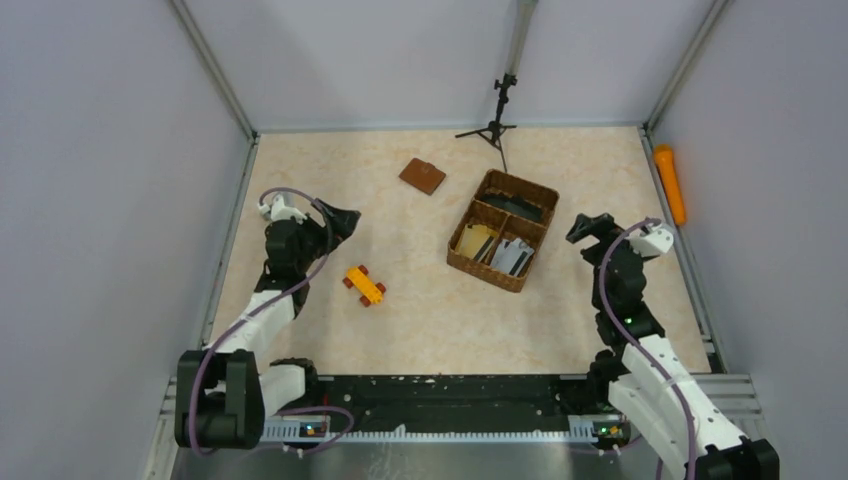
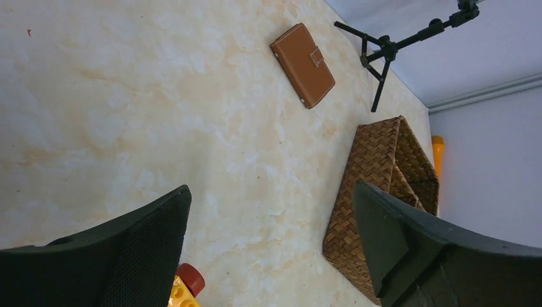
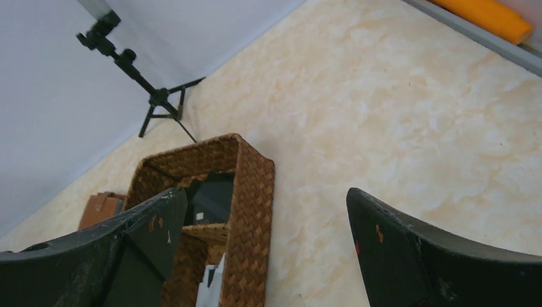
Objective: Take the credit cards out of the card holder
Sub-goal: Pick up the card holder from the center of the board.
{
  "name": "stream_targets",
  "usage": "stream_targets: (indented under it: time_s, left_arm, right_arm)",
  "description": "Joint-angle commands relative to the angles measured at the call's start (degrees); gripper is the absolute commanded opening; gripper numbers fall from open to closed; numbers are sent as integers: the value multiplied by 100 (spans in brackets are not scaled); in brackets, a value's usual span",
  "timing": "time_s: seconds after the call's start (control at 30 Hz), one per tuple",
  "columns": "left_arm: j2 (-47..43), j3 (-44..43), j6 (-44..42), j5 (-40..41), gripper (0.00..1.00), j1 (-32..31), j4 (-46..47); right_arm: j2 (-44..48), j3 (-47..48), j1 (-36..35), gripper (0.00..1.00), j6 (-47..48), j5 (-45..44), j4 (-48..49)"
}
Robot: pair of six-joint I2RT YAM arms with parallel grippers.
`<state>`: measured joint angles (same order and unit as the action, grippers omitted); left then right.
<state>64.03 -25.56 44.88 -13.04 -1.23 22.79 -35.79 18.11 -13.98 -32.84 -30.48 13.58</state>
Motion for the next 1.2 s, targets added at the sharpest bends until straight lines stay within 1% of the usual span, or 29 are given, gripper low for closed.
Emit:
stream_targets:
  time_s: [0.0,0.13,0.2,0.33,0.47,0.57,0.7,0.77,0.83,0.9,1.03,1.1,1.17]
  left_arm:
    - [-249,0,-81,60,99,-13,156]
    - [-227,-95,-255,205,99,-75,34]
    - [-38,-398,-316,434,99,-213,-398]
    - [709,-1640,-582,1458,99,-718,-1815]
    - [1645,-2740,-394,1841,99,-1096,-2516]
    - [2414,-3435,-6,1689,96,-1235,-2730]
    - [3477,-4271,589,896,89,-1270,-2591]
    - [3999,-4906,659,846,88,-1353,-2837]
    - [4527,-5692,469,1216,89,-1496,-3352]
    - [5005,-6587,65,1640,90,-1618,-3891]
    - [6305,-8684,-799,2085,94,-1656,-5132]
    - [6801,-9372,-1151,2136,94,-1661,-5430]
    - [7163,-9761,-1244,2156,95,-1654,-5490]
  right_arm:
    - [-117,354,15,99,-171,133,-315]
    - [-150,371,14,99,-139,124,-335]
    - [-206,382,16,99,-141,204,-315]
    - [-398,421,18,99,-167,449,-251]
    - [-574,399,14,99,-207,513,-155]
    - [-664,389,16,99,-245,464,-126]
    - [-658,287,13,99,-276,437,3]
    - [-655,270,15,99,-276,461,37]
    - [-649,251,12,98,-281,471,66]
    - [-648,223,13,98,-279,472,109]
    - [-648,160,17,98,-284,506,195]
    - [-636,166,22,98,-262,530,214]
    - [-618,168,13,98,-240,556,219]
